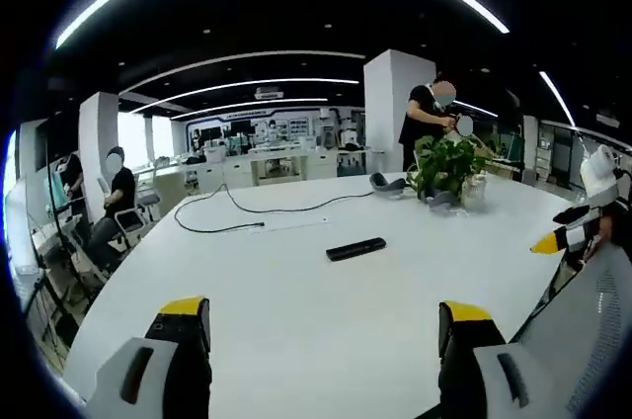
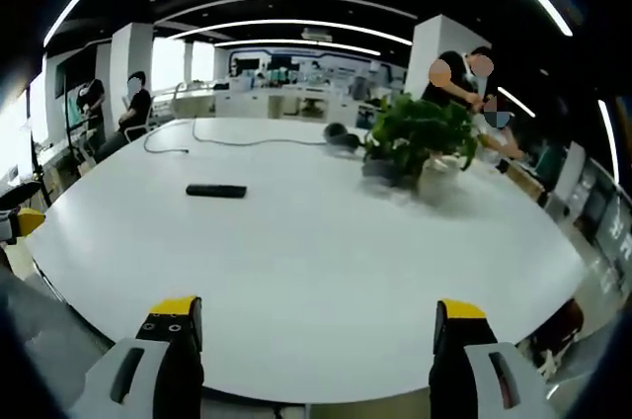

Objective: Press the specified remote control buttons in sequence, fully releasing each button before pressing the next.

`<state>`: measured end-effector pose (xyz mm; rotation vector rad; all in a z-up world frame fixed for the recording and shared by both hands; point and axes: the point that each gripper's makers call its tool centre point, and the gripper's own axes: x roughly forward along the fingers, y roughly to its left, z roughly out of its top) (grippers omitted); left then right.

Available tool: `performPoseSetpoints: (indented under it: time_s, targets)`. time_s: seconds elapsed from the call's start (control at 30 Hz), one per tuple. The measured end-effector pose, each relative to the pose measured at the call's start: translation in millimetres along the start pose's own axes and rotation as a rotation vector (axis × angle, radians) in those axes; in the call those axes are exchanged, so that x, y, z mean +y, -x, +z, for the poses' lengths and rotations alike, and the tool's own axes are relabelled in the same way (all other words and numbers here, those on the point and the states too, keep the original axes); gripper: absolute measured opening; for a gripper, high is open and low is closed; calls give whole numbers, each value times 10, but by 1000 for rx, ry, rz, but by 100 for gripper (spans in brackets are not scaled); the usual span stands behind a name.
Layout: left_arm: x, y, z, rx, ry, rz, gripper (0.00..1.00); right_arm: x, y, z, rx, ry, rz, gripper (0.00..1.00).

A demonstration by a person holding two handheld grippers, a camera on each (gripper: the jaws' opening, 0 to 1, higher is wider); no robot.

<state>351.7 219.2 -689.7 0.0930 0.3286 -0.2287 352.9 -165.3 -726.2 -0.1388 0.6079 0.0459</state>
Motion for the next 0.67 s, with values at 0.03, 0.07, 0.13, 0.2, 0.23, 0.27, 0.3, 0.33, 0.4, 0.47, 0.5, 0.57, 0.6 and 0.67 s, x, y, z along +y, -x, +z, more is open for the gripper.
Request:
performPoseSetpoints:
  time_s: [0.03,0.07,0.13,0.2,0.23,0.27,0.3,0.33,0.4,0.47,0.5,0.57,0.6,0.67]
  targets:
    - [19,-7,-5,-1,-4,6,100,3,-2,-1,2,0,2,96]
    - [38,-9,-17,0,-5,12,100,4,-4,-7,5,2,2,96]
    - [72,-11,-24,-3,-11,28,100,1,-4,-13,10,5,0,95]
    - [80,-10,-22,-2,-15,34,100,1,-3,-10,10,4,0,95]
    - [83,-12,-22,-3,-19,35,100,0,-2,-9,10,3,-1,95]
    - [80,-10,-17,-4,-23,35,100,-1,-2,-10,10,3,-1,95]
    - [84,-10,-17,-4,-26,37,100,2,-2,-12,12,3,1,95]
    - [92,-7,-14,-5,-30,42,100,4,-2,-12,12,3,1,95]
    - [106,-7,-13,-7,-29,46,100,1,1,-8,10,5,0,95]
    - [120,-3,-13,-8,-24,51,100,7,1,-6,8,4,2,94]
    - [124,-3,-14,-8,-21,52,100,12,4,-2,7,4,4,95]
    - [119,-2,-17,-4,-18,51,100,11,6,6,1,6,3,95]
    - [114,2,-13,-3,-18,51,100,13,6,9,-1,6,3,95]
    - [110,6,-9,-3,-16,51,100,20,9,17,-3,9,5,95]
